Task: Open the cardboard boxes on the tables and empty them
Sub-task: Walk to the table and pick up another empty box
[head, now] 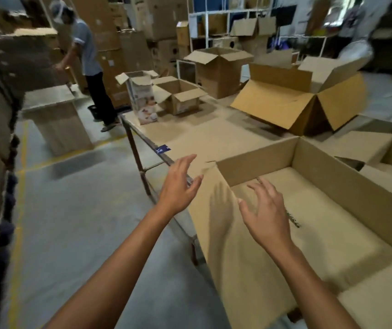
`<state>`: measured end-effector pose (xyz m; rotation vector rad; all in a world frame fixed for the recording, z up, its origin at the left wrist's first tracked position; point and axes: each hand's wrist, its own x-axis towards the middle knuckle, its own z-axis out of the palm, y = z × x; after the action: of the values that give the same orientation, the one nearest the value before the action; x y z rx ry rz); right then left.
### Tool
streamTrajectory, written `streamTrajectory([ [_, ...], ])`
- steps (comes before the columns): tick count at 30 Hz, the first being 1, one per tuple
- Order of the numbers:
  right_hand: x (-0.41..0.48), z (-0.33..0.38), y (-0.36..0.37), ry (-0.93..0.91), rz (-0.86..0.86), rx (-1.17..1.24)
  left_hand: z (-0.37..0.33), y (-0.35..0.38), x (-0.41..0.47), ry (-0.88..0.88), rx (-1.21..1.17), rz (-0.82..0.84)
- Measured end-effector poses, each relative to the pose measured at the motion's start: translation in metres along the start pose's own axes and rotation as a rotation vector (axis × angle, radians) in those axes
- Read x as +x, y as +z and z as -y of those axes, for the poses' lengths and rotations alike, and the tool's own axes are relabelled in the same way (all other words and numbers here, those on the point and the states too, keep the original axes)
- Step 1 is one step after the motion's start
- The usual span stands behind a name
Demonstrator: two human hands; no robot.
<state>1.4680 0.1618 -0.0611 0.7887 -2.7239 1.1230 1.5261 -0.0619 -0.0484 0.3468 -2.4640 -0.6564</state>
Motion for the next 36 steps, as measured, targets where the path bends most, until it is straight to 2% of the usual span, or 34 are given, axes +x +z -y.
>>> streamTrajectory([
  [5, 0.014, -0.010, 0.010, 0.150, 0.036, -0.157, 0.025, 0.038, 0.087, 0.041, 0.003, 0.180],
  [11, -0.005, -0.015, 0.026, 0.435, 0.248, -0.377, 0.039, 0.100, 0.142, -0.256, -0.083, 0.446],
  [14, -0.017, -0.012, 0.031, 0.504, 0.257, -0.431, 0.045, 0.121, 0.144, -0.308, -0.239, 0.559],
  [17, -0.025, -0.009, 0.031, 0.490, 0.203, -0.529, 0.050, 0.132, 0.139, -0.300, -0.296, 0.543],
  [20, -0.040, -0.011, 0.027, 0.521, 0.131, -0.525, 0.054, 0.134, 0.134, -0.279, -0.326, 0.542],
  [23, -0.061, -0.019, 0.017, 0.595, -0.025, -0.595, 0.063, 0.136, 0.130, -0.275, -0.370, 0.531],
  [26, -0.087, -0.032, -0.003, 0.762, -0.206, -0.773, 0.064, 0.136, 0.122, -0.275, -0.383, 0.478],
  [28, -0.104, -0.042, -0.017, 0.894, -0.231, -0.797, 0.059, 0.136, 0.111, -0.268, -0.346, 0.409],
  [32, -0.123, -0.052, -0.024, 0.987, -0.208, -0.634, 0.031, 0.126, 0.067, -0.270, -0.238, 0.375],
  [36, -0.128, -0.044, -0.018, 0.979, -0.236, -0.438, -0.010, 0.116, 0.002, -0.382, -0.370, 0.459],
])
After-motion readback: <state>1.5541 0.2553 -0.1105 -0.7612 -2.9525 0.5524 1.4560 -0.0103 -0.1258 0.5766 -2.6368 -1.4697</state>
